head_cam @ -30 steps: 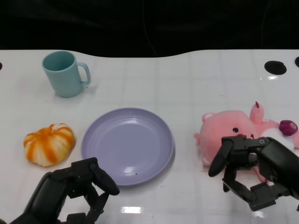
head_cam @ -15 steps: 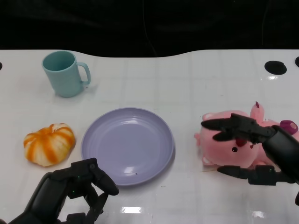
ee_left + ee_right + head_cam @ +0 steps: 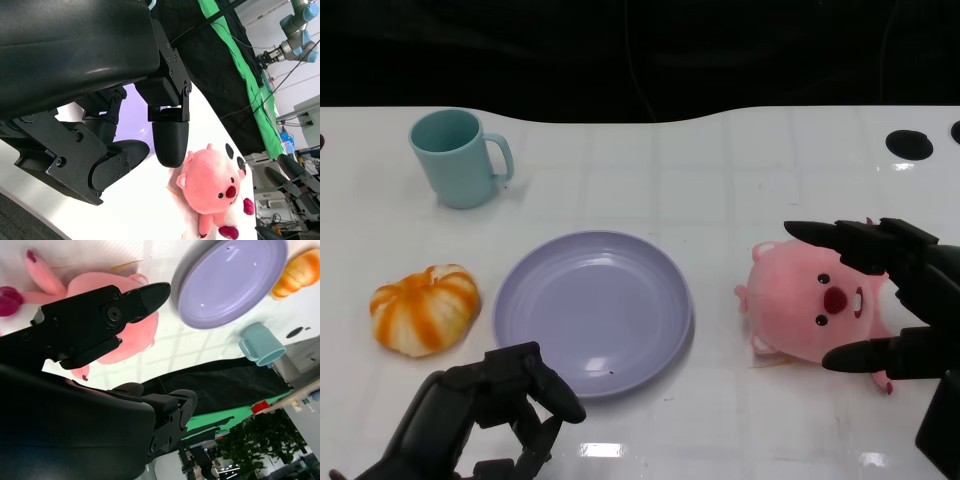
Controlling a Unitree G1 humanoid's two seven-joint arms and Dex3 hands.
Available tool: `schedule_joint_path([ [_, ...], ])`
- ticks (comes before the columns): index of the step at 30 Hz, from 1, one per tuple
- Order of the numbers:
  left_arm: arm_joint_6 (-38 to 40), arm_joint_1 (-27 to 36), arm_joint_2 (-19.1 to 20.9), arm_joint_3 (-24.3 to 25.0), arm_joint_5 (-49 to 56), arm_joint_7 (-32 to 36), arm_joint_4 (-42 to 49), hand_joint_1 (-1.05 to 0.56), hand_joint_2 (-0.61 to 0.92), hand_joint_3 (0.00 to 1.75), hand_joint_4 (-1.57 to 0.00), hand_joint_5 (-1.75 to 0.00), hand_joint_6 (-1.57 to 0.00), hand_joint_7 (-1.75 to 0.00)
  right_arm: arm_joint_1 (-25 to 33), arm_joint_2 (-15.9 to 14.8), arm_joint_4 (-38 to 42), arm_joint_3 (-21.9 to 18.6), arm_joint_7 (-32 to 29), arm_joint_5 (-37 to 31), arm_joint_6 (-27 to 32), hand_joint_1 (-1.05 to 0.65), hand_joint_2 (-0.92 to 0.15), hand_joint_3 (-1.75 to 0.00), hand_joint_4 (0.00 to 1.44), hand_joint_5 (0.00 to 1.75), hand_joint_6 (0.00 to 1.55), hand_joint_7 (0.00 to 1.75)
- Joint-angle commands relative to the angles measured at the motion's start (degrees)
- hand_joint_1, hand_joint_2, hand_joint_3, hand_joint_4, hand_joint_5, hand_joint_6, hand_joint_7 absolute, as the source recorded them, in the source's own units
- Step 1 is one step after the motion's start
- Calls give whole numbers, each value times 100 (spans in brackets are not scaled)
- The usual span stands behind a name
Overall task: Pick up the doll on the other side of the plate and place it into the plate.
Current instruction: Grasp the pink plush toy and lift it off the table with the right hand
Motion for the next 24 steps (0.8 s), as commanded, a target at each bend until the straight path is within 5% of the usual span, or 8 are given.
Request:
schedule_joint_path([
  [1,5,13,8,20,69,78,-49,-8,52,111,-79,-149,-83,-114,-198,-183,-154,66,165,-206,306,-46,-70,0,0,29,13,14],
  [14,110,34,-74,3,67,70,-122,-6,52,111,-78,-151,-83,-116,-1071,-186,867,695,166,-1156,786,-52,-72,-1,0,19,16,7],
  [24,119,81,-60,11,86,61,-159,-5,53,111,-78,-151,-83,-116,-1814,-26,2411,1310,-213,-1548,803,-61,-78,-1,1,16,19,4],
])
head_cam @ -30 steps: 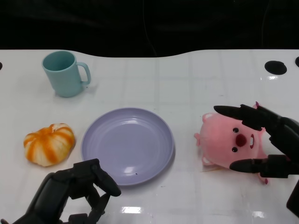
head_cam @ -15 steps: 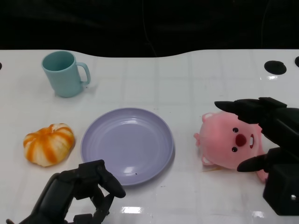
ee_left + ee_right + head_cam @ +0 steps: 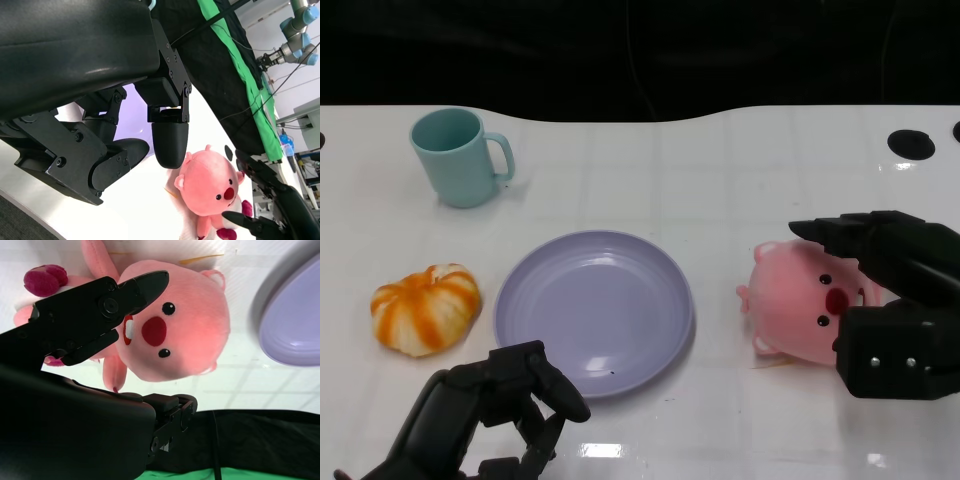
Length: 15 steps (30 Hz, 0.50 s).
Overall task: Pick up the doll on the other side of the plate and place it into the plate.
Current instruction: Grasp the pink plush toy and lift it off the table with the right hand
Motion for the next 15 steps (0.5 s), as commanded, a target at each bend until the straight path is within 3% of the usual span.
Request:
schedule_joint_path([
  [1,22,62,50,27,9,30,-50,-5,53,111,-78,-151,-83,-115,-224,52,458,161,-222,-101,-21,-62,-79,-1,1,16,19,3],
  [15,55,149,38,19,41,48,-182,-7,53,110,-79,-150,-83,-116,-1066,444,2354,846,-448,-235,-31,-78,-86,-2,1,17,18,0],
])
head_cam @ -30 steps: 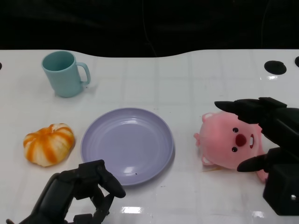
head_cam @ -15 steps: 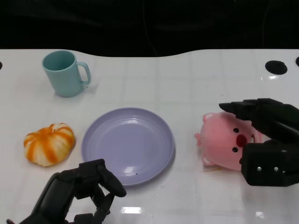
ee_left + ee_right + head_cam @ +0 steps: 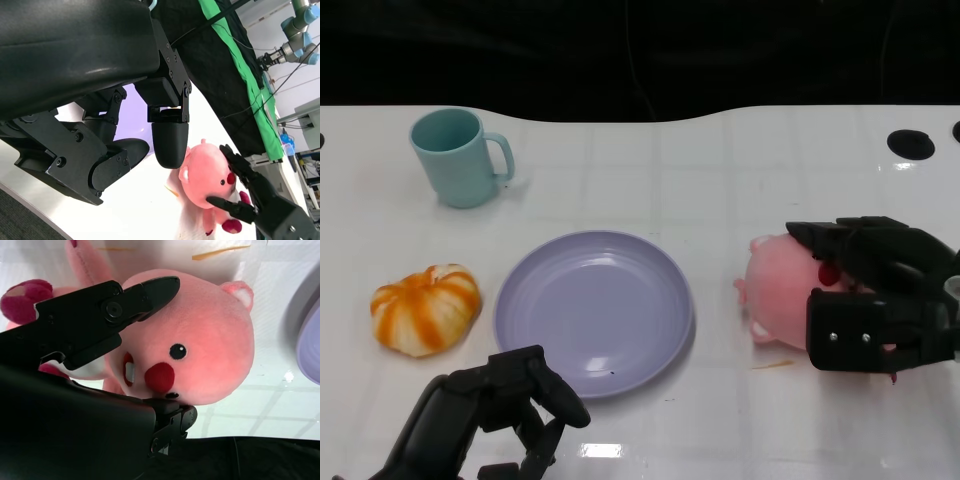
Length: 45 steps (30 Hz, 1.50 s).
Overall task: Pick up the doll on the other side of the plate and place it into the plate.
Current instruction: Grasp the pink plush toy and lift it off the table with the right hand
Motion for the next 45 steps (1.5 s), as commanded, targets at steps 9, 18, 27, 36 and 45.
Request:
schedule_joint_path([
  [9,-21,84,43,15,74,66,-117,-7,52,111,-79,-150,-83,-116,-669,668,2108,371,-1132,2,-47,-42,-83,0,45,24,59,7],
  [18,136,145,46,5,79,49,-296,-8,53,110,-79,-149,-82,-116,-764,799,2629,87,-2009,516,-765,-10,-91,-10,72,143,89,72],
  [27,196,115,47,11,37,31,-298,-6,53,110,-78,-151,-82,-117,-838,821,2579,194,-2189,492,-1029,-16,-56,-75,84,173,96,108],
  [36,204,125,62,-50,98,36,-326,-5,52,112,-78,-152,-82,-117,-740,732,1992,-35,-2331,688,-1205,-13,-48,-110,90,175,73,173],
  [45,306,280,53,-84,122,50,-535,-6,52,112,-78,-150,-83,-115,-435,568,1207,-189,-2831,499,-1382,-14,-38,-129,94,175,75,174],
])
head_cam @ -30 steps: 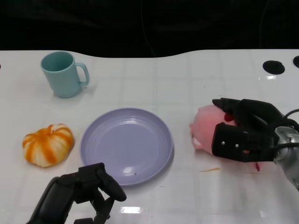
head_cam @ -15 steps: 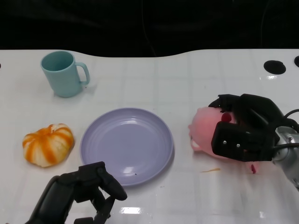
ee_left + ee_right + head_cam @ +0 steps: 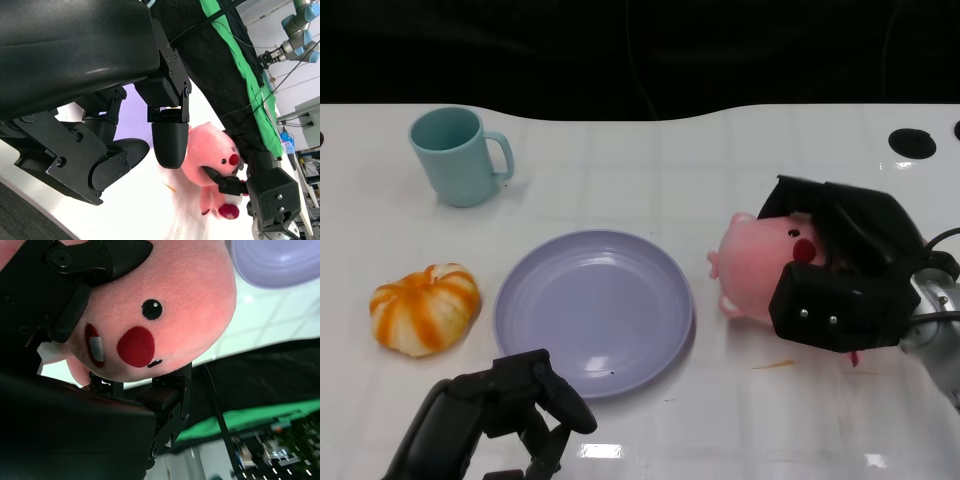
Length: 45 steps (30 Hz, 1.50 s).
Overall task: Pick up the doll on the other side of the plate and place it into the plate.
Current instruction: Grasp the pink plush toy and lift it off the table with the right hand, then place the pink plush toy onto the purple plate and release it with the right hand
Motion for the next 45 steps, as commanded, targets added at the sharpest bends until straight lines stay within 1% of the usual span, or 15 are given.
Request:
schedule_joint_path([
  [1,80,77,56,-4,86,45,-133,-7,52,111,-78,-150,-83,-115,156,-145,-372,-117,-140,-31,-24,-14,-38,-130,94,175,75,174],
  [3,122,107,35,-10,91,54,-174,-7,52,111,-78,-151,-83,-115,217,-162,-517,-153,-202,-52,-6,-14,-38,-132,95,175,75,174],
  [6,141,128,14,-20,65,50,-205,-8,52,110,-78,-151,-83,-115,285,-177,-683,-210,-363,-90,-63,-13,-34,-136,96,175,76,174],
  [11,231,162,-10,-48,61,52,-265,-8,52,109,-78,-152,-83,-116,331,-119,-942,-292,-441,-35,-304,-14,-31,-140,96,175,75,175],
  [14,201,153,-6,-66,82,57,-231,-9,52,109,-79,-152,-83,-117,273,35,-1064,-331,-407,65,-403,-11,-29,-143,98,175,76,175],
  [16,193,149,-6,-74,85,62,-218,-9,52,109,-79,-152,-83,-117,246,79,-1053,-344,-432,106,-507,-9,-27,-145,100,175,77,175],
  [19,179,137,-16,-104,127,97,-182,-9,51,110,-79,-151,-83,-118,56,258,-1156,-285,-316,103,-510,-12,-23,-151,98,175,76,174],
  [22,211,133,-32,-139,171,116,-180,-8,51,110,-80,-151,-83,-118,-119,441,-1161,-245,-136,139,-495,-14,-22,-153,96,175,74,174],
  [26,214,115,-56,-189,214,136,-160,-7,51,112,-80,-151,-84,-118,-384,722,-1013,-144,-13,127,-576,-15,-22,-152,96,175,74,175],
  [29,183,104,-67,-212,230,157,-142,-8,50,112,-80,-151,-84,-118,-550,847,-911,-66,103,98,-651,-17,-20,-151,96,175,74,174],
  [37,165,113,-104,-263,273,183,-140,-8,51,111,-80,-152,-82,-119,-1062,1377,-250,359,287,12,-896,-21,-21,-144,98,175,74,175],
  [40,154,126,-104,-296,314,179,-152,-8,52,111,-79,-152,-81,-119,-1220,1546,84,482,286,-11,-995,-22,-23,-141,99,175,74,175],
  [42,136,132,-119,-317,297,169,-145,-8,52,110,-79,-152,-81,-120,-1309,1668,257,605,267,-107,-950,-24,-25,-137,97,175,74,175],
  [45,147,131,-107,-343,340,172,-162,-7,52,110,-79,-152,-80,-120,-1443,1822,525,765,204,-252,-922,-25,-28,-136,96,175,73,175],
])
